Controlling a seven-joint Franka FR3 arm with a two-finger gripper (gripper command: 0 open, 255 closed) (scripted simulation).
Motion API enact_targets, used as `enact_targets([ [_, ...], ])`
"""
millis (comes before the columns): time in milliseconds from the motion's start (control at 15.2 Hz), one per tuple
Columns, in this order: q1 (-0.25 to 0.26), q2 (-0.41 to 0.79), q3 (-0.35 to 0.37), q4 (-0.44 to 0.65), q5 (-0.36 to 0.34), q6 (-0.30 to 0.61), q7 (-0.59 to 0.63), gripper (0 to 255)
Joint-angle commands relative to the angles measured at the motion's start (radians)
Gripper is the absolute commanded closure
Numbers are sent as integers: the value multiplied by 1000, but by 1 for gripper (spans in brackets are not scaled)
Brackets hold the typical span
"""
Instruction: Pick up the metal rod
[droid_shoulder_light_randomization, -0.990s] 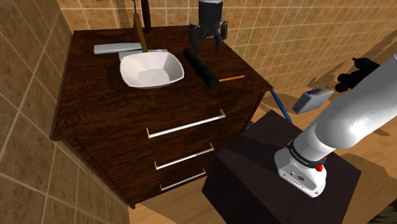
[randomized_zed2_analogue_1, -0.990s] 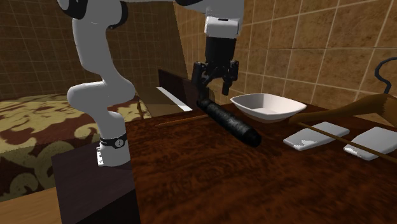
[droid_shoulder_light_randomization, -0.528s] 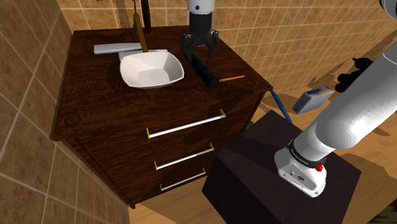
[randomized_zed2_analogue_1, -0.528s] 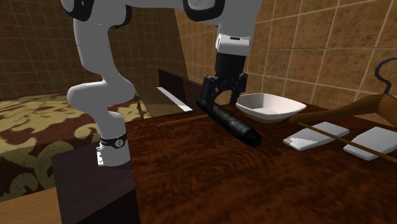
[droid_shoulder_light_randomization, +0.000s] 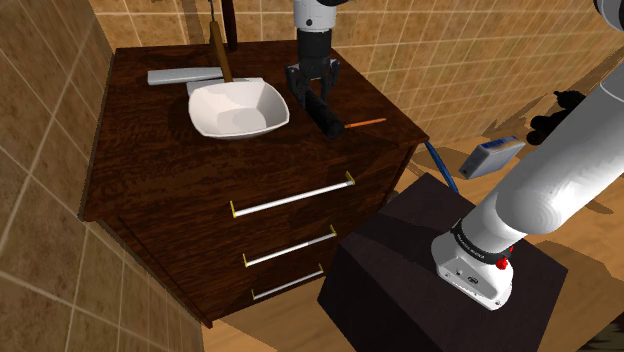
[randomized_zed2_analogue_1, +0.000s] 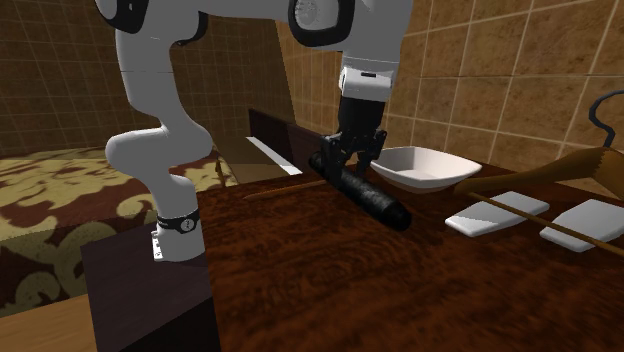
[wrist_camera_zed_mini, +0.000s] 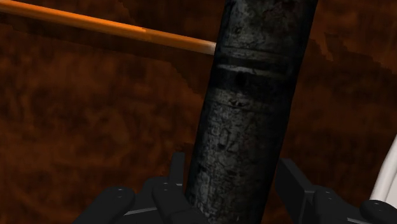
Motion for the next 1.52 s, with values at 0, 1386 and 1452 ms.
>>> enact_targets([
  [0, 0, 1, 0, -1, 0, 0, 0, 255],
  [1386, -2, -5, -2, 197, 0, -203, 11, 255],
  [1452, -2, -5, -2, 197, 0, -203, 11, 255],
])
